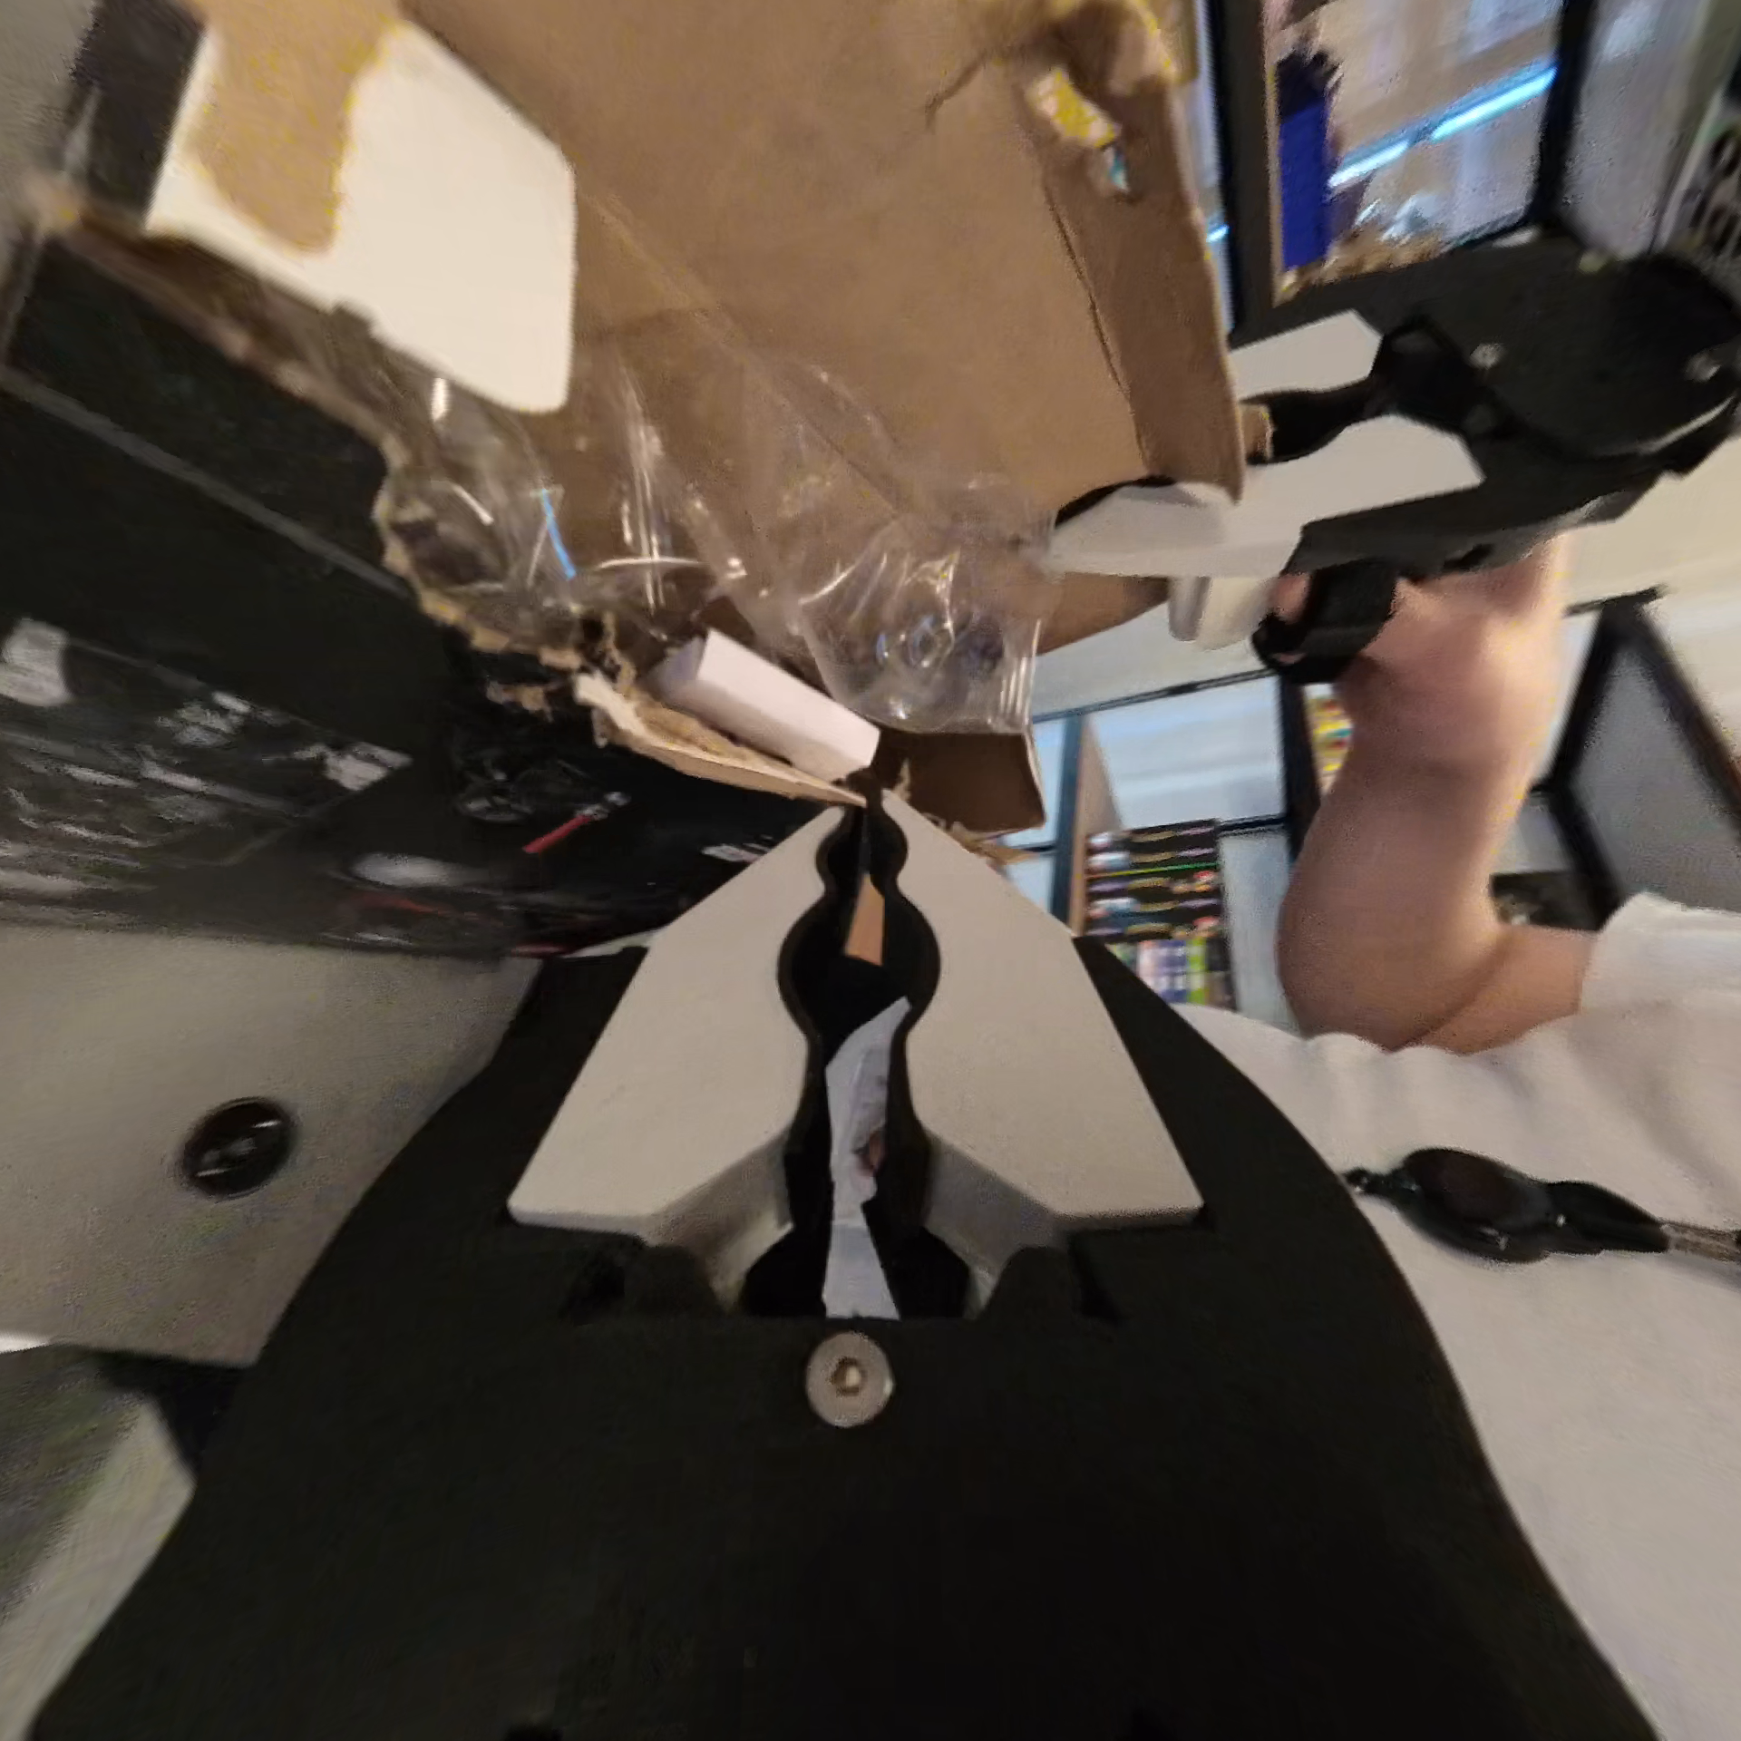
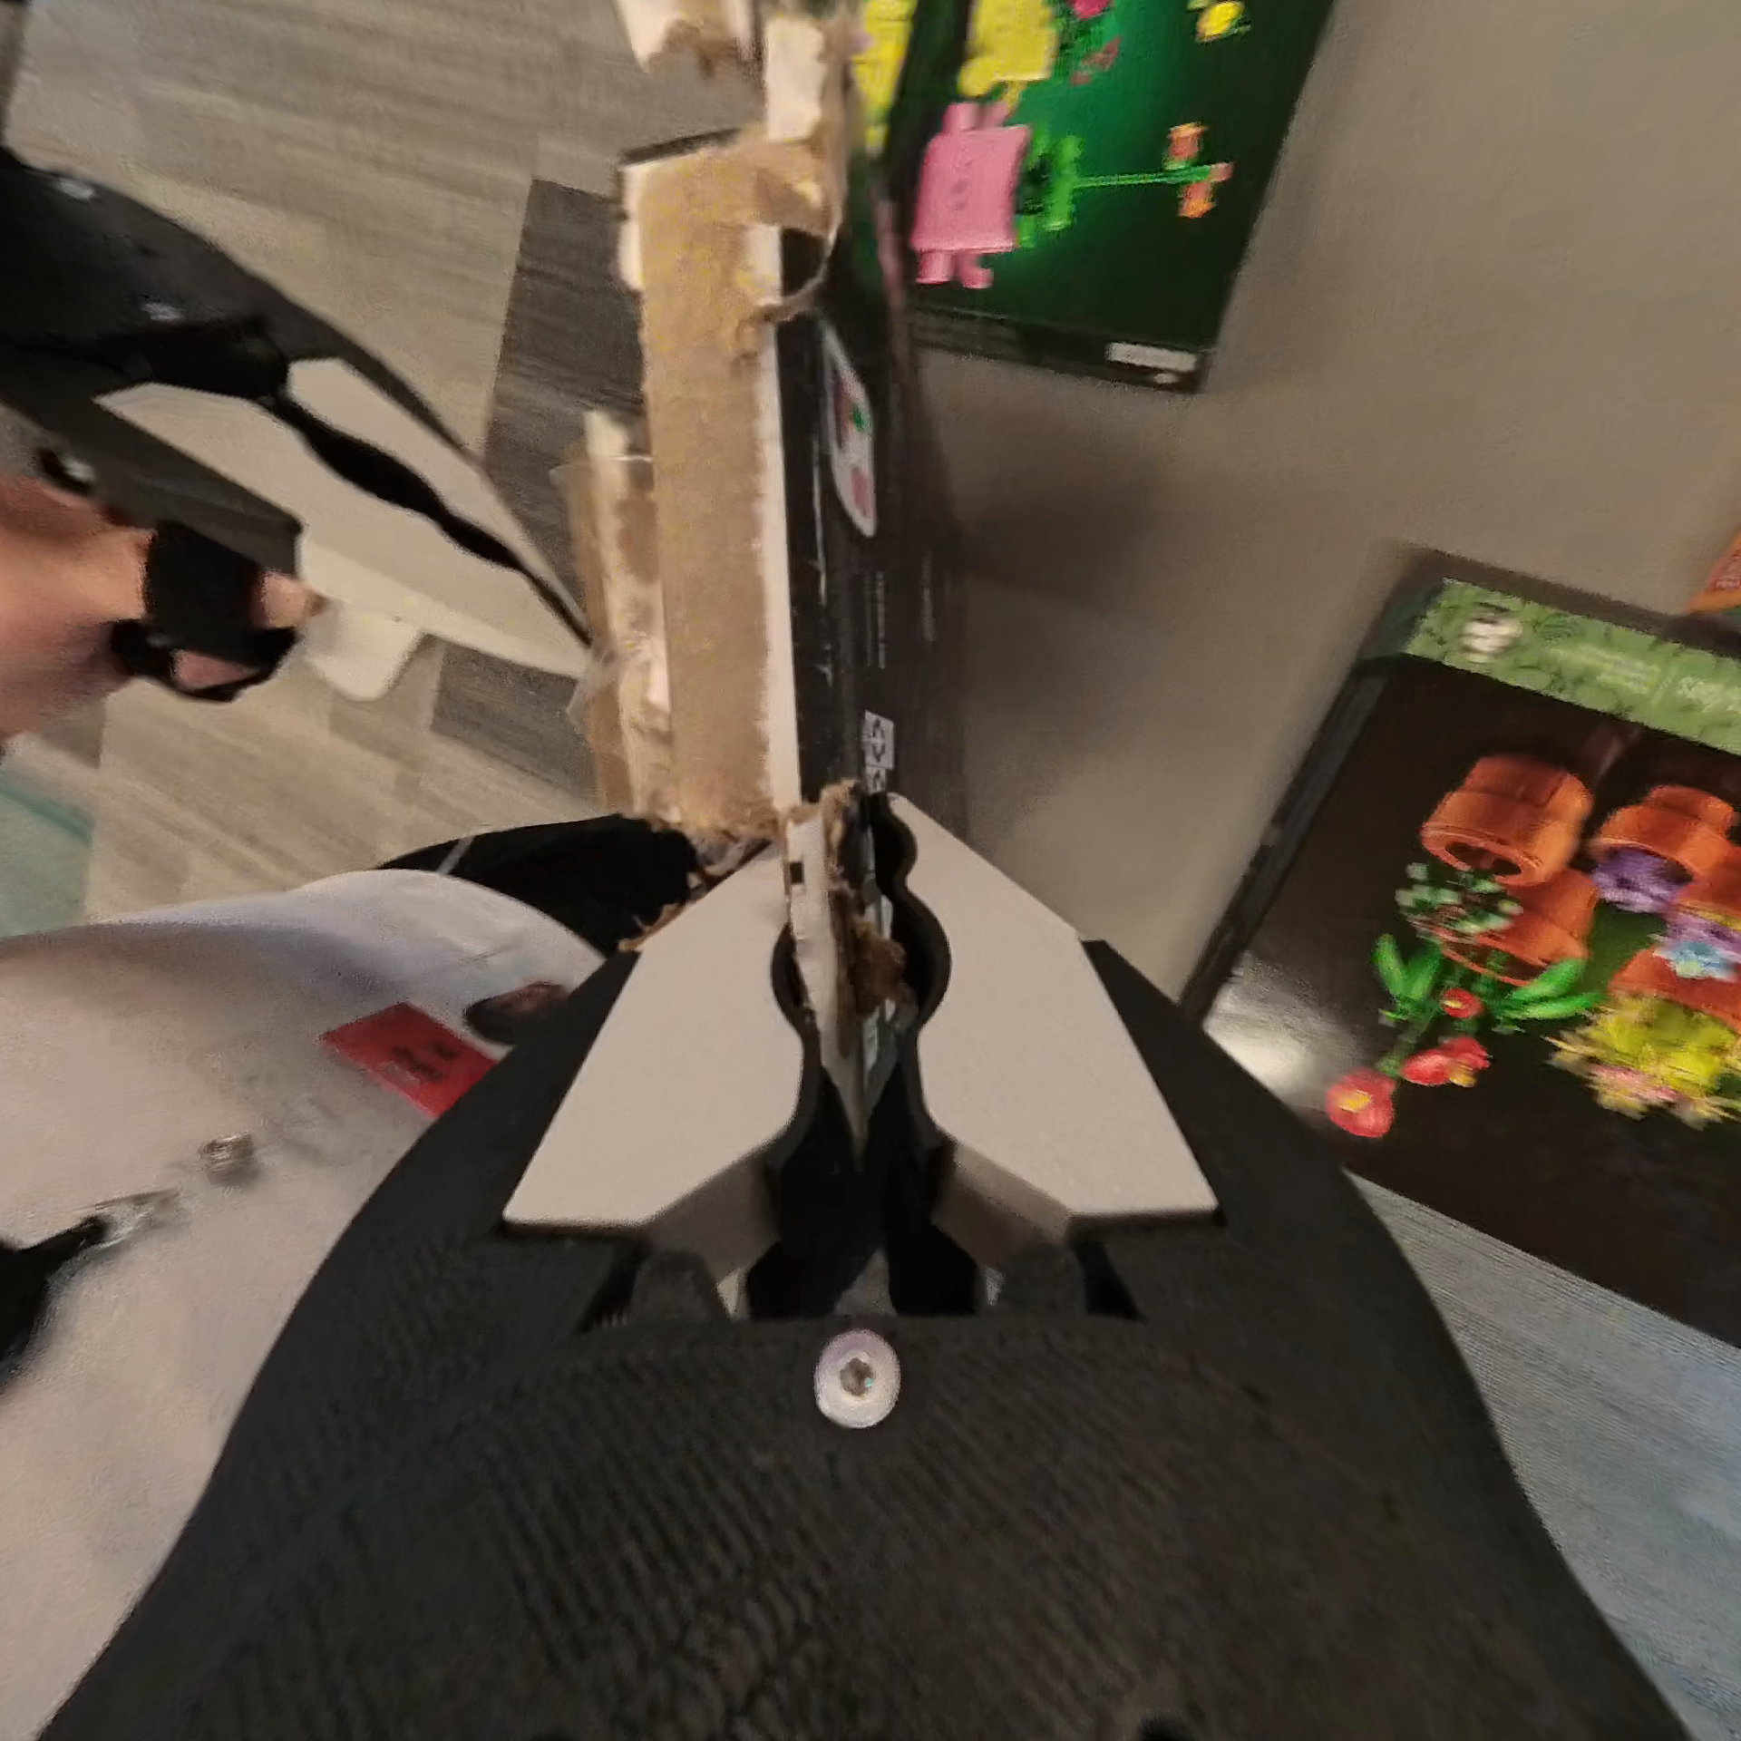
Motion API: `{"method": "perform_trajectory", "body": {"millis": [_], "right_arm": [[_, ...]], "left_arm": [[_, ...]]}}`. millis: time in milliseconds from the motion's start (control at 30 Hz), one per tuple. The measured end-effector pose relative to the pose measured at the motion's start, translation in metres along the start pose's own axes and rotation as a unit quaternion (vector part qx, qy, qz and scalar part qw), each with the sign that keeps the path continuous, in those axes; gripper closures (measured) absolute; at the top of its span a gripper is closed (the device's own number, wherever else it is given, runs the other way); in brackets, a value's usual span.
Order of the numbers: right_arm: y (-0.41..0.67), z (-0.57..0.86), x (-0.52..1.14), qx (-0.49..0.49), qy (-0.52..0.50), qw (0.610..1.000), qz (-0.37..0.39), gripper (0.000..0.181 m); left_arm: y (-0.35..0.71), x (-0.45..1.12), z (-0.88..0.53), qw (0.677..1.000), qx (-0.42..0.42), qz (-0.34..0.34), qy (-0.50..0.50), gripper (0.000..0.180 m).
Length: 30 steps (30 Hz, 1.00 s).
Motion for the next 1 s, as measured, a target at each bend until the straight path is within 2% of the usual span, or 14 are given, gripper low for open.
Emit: {"method": "perform_trajectory", "body": {"millis": [100, 200, 267, 367, 400, 467, 533, 633, 700, 800, 1000], "right_arm": [[-0.015, 0.003, -0.001, -0.021, -0.014, 0.999, -0.023, 0.177], [-0.027, 0.004, 0.004, -0.044, -0.019, 0.999, -0.004, 0.174], [-0.032, 0.002, 0.002, -0.023, 0.014, 1.0, -0.005, 0.163], [-0.029, -0.007, -0.02, -0.054, 0.008, 0.996, 0.071, 0.155], [-0.026, -0.014, -0.031, -0.081, -0.002, 0.991, 0.11, 0.155], [-0.023, -0.04, -0.049, -0.156, -0.006, 0.969, 0.19, 0.143], [-0.025, -0.063, -0.047, -0.209, -0.025, 0.952, 0.222, 0.136], [-0.029, -0.069, -0.015, -0.241, -0.079, 0.945, 0.204, 0.133], [-0.024, -0.062, 0.002, -0.228, -0.123, 0.943, 0.21, 0.145], [-0.015, -0.051, 0.015, -0.219, -0.182, 0.932, 0.223, 0.15], [-0.019, -0.036, 0.057, -0.206, -0.182, 0.955, 0.111, 0.155]], "left_arm": [[-0.01, 0.013, -0.004, 1.0, -0.008, -0.003, -0.006, 0.18], [-0.017, 0.016, -0.006, 1.0, -0.013, 0.006, -0.024, 0.18], [-0.017, 0.017, -0.008, 0.999, -0.032, 0.011, -0.041, 0.18], [-0.011, 0.022, -0.005, 0.999, -0.018, 0.015, -0.037, 0.18], [-0.009, 0.024, -0.004, 0.999, -0.01, 0.014, -0.032, 0.18], [-0.004, 0.027, -0.003, 1.0, 0.003, 0.012, -0.026, 0.18], [-0.002, 0.029, -0.002, 0.999, 0.008, 0.015, -0.028, 0.18], [-0.002, 0.03, -0.004, 0.999, 0.004, 0.025, -0.04, 0.18], [-0.004, 0.03, -0.005, 0.999, 0.003, 0.03, -0.045, 0.18], [-0.006, 0.029, -0.005, 0.998, 0.011, 0.034, -0.045, 0.18], [-0.007, 0.029, -0.005, 0.998, 0.015, 0.04, -0.049, 0.18]]}}
Point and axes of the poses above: each gripper's, where its closed fingertips meet, x out along the fingers, y out of its top, z = x × y across the jaws, the point moved 7 cm from there along -x, back along the fingers, and after that the axes turned 1 degree about -y, right-handed, at the moved point
